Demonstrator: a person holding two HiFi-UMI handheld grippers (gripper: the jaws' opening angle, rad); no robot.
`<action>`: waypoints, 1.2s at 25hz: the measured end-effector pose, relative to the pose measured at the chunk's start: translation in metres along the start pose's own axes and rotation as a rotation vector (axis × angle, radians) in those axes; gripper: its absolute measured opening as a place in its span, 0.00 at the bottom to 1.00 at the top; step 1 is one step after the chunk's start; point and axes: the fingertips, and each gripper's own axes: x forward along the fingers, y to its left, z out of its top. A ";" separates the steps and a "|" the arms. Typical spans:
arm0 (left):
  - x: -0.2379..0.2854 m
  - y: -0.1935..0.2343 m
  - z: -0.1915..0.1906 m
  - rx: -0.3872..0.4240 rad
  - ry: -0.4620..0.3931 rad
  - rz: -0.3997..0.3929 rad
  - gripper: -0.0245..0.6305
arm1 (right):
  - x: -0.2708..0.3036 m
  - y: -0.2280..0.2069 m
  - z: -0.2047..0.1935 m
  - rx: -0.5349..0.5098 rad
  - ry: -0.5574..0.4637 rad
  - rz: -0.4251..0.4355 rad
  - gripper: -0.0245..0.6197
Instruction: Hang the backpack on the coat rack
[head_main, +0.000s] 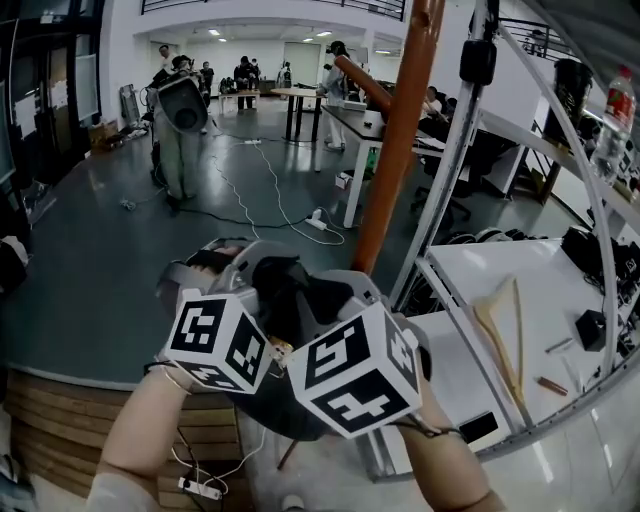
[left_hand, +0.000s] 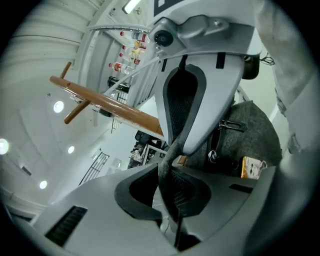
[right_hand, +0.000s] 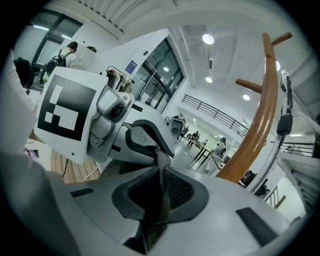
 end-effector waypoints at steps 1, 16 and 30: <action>0.003 -0.002 -0.001 0.009 -0.002 -0.022 0.10 | 0.002 -0.001 -0.002 0.008 0.016 0.004 0.11; 0.026 -0.006 -0.007 0.148 -0.046 -0.273 0.11 | 0.020 -0.011 -0.012 0.173 0.105 0.112 0.11; 0.017 -0.007 -0.008 0.176 -0.059 -0.230 0.10 | 0.017 -0.003 -0.006 0.207 0.054 0.181 0.11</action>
